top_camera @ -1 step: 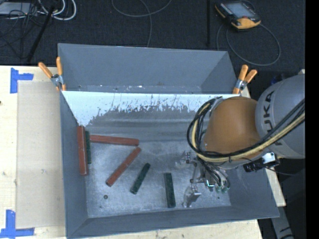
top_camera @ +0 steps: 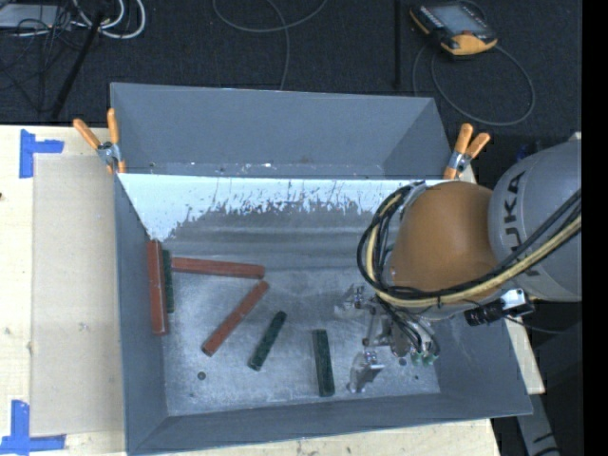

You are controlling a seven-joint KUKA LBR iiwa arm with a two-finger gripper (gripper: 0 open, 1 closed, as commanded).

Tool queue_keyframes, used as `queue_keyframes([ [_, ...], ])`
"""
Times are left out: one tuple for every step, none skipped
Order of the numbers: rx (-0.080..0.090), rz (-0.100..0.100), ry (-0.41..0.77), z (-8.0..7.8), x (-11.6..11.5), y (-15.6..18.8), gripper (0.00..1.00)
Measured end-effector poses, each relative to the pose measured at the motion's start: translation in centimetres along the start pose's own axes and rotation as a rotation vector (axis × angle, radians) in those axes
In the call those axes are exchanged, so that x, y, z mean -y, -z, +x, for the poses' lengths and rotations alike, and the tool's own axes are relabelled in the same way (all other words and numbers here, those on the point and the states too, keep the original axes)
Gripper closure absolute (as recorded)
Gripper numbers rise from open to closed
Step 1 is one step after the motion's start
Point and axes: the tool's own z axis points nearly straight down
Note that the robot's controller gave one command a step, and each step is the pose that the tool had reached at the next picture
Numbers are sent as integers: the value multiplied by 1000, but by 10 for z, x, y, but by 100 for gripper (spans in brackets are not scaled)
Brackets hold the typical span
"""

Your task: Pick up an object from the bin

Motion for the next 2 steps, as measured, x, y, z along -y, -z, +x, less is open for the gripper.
queue_keyframes([
  [2, 1, 331, 0, -9, -38, 0],
  [0, 0, 531, -1, -19, -24, 0],
])
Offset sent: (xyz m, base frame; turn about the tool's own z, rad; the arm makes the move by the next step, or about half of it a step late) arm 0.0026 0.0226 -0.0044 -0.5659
